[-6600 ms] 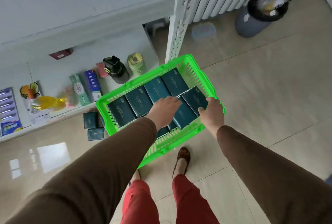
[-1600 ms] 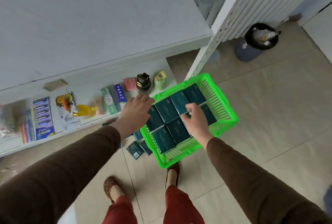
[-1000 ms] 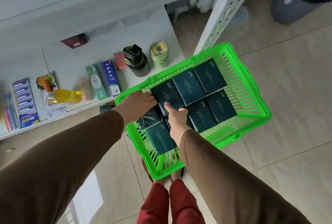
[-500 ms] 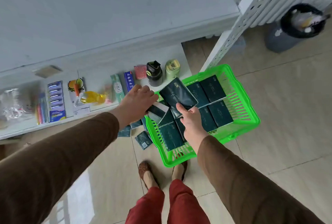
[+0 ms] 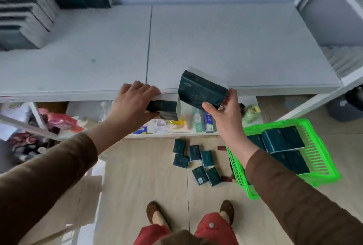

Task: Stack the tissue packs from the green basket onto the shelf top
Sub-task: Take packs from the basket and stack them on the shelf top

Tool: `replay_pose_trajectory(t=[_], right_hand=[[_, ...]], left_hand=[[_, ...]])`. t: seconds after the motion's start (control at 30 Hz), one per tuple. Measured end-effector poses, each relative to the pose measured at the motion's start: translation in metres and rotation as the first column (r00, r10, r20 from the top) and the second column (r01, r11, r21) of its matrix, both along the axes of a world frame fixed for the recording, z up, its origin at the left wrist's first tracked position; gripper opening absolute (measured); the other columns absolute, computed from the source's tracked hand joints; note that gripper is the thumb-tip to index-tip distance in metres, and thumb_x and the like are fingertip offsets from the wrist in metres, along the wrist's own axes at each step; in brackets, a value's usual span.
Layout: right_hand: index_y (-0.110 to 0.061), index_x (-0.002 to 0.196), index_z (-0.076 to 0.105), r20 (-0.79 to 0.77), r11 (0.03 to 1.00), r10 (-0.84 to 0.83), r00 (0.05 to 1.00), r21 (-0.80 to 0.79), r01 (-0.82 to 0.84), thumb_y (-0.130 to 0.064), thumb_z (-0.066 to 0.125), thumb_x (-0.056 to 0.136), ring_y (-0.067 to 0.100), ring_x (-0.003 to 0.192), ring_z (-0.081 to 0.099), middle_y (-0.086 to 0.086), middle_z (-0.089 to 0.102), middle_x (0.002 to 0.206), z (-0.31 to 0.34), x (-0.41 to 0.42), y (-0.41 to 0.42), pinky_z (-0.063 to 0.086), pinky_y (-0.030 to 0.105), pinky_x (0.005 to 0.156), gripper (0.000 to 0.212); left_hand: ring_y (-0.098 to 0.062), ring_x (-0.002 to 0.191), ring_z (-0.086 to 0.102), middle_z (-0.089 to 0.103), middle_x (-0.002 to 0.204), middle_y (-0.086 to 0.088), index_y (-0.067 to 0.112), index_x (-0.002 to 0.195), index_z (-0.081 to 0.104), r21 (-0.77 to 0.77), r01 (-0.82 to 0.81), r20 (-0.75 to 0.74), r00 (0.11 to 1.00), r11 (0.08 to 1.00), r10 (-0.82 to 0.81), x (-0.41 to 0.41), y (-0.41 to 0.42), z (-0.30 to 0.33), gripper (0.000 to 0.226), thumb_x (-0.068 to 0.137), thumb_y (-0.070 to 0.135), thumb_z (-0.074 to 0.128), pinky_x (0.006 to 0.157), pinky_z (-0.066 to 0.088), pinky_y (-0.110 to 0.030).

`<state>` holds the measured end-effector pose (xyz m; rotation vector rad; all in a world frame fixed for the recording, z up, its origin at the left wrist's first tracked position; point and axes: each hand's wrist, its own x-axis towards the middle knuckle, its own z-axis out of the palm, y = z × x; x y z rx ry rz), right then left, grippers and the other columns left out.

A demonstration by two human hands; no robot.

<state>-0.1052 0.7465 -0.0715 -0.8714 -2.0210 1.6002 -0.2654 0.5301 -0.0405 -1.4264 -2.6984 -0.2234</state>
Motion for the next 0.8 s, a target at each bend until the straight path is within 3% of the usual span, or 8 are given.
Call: replay_pose_trajectory(t=[0.07, 0.2, 0.3, 0.4, 0.57, 0.63, 0.8], right_hand=[[-0.021, 0.116, 0.048, -0.016, 0.999, 0.033, 0.999, 0.017, -0.033, -0.023, 0.081, 0.080, 0.010, 0.103, 0.063, 0.004, 0.063, 0.113, 0.015, -0.038, -0.033, 0.051, 0.023, 0.083, 0.048], [-0.021, 0.117, 0.048, -0.076, 0.997, 0.066, 0.995, 0.055, -0.062, -0.021, 0.079, 0.081, -0.018, 0.090, 0.057, -0.004, 0.061, 0.109, 0.034, -0.110, -0.080, 0.044, 0.000, 0.066, 0.048], [-0.025, 0.114, 0.048, -0.104, 0.991, 0.087, 0.991, 0.110, -0.075, -0.025, 0.079, 0.081, -0.012, 0.092, 0.058, -0.008, 0.061, 0.106, 0.042, -0.160, -0.097, 0.045, 0.002, 0.066, 0.046], [-0.026, 0.115, 0.047, -0.107, 0.987, 0.097, 0.990, 0.141, -0.082, -0.026, 0.079, 0.081, -0.002, 0.099, 0.058, 0.000, 0.061, 0.111, 0.042, -0.211, -0.101, 0.045, 0.004, 0.069, 0.046], [-0.024, 0.110, 0.048, -0.108, 0.984, 0.088, 0.990, 0.164, -0.070, -0.025, 0.080, 0.078, 0.001, 0.093, 0.059, -0.004, 0.062, 0.105, 0.027, -0.309, -0.087, 0.055, 0.033, 0.079, 0.045], [-0.020, 0.112, 0.049, -0.066, 0.980, 0.103, 0.992, 0.180, -0.089, -0.027, 0.080, 0.078, 0.015, 0.101, 0.059, 0.002, 0.063, 0.110, 0.017, -0.353, -0.079, 0.056, 0.042, 0.083, 0.046], [-0.015, 0.117, 0.050, 0.023, 0.965, 0.160, 0.987, 0.204, -0.162, -0.025, 0.081, 0.079, 0.026, 0.111, 0.056, 0.005, 0.058, 0.119, -0.003, -0.460, -0.065, 0.052, 0.051, 0.091, 0.050]], left_hand=[[-0.025, 0.110, 0.050, 0.065, 0.112, 0.005, 0.024, 0.119, 0.057, 0.008, -0.051, -0.017, 0.999, 0.999, 0.051, -0.030, -0.038, 0.018, 0.054, 0.074, 0.046, 0.078, 0.091, 0.036, -0.041], [-0.026, 0.112, 0.049, 0.065, 0.114, 0.004, 0.023, 0.119, 0.059, 0.047, -0.138, -0.033, 0.990, 0.989, 0.139, -0.085, -0.091, 0.043, 0.053, 0.075, 0.045, 0.078, 0.092, 0.036, -0.041], [-0.026, 0.111, 0.049, 0.063, 0.115, 0.001, 0.021, 0.119, 0.059, 0.094, -0.178, -0.054, 0.981, 0.979, 0.184, -0.130, -0.116, 0.052, 0.052, 0.076, 0.042, 0.078, 0.091, 0.037, -0.041], [-0.025, 0.107, 0.047, 0.058, 0.115, -0.001, 0.020, 0.120, 0.060, 0.136, -0.205, -0.085, 0.972, 0.969, 0.217, -0.179, -0.129, 0.050, 0.052, 0.076, 0.039, 0.080, 0.089, 0.039, -0.041], [-0.030, 0.109, 0.044, 0.054, 0.116, -0.006, 0.015, 0.121, 0.061, 0.143, -0.285, -0.107, 0.948, 0.948, 0.301, -0.284, -0.126, 0.039, 0.057, 0.073, 0.036, 0.083, 0.092, 0.042, -0.046], [-0.032, 0.110, 0.044, 0.054, 0.116, -0.007, 0.014, 0.122, 0.061, 0.140, -0.308, -0.103, 0.941, 0.941, 0.323, -0.333, -0.120, 0.033, 0.056, 0.074, 0.035, 0.083, 0.093, 0.042, -0.046], [-0.033, 0.114, 0.043, 0.054, 0.121, -0.011, 0.012, 0.125, 0.057, 0.100, -0.346, -0.087, 0.931, 0.933, 0.354, -0.443, -0.101, 0.017, 0.056, 0.079, 0.033, 0.080, 0.099, 0.040, -0.044]])
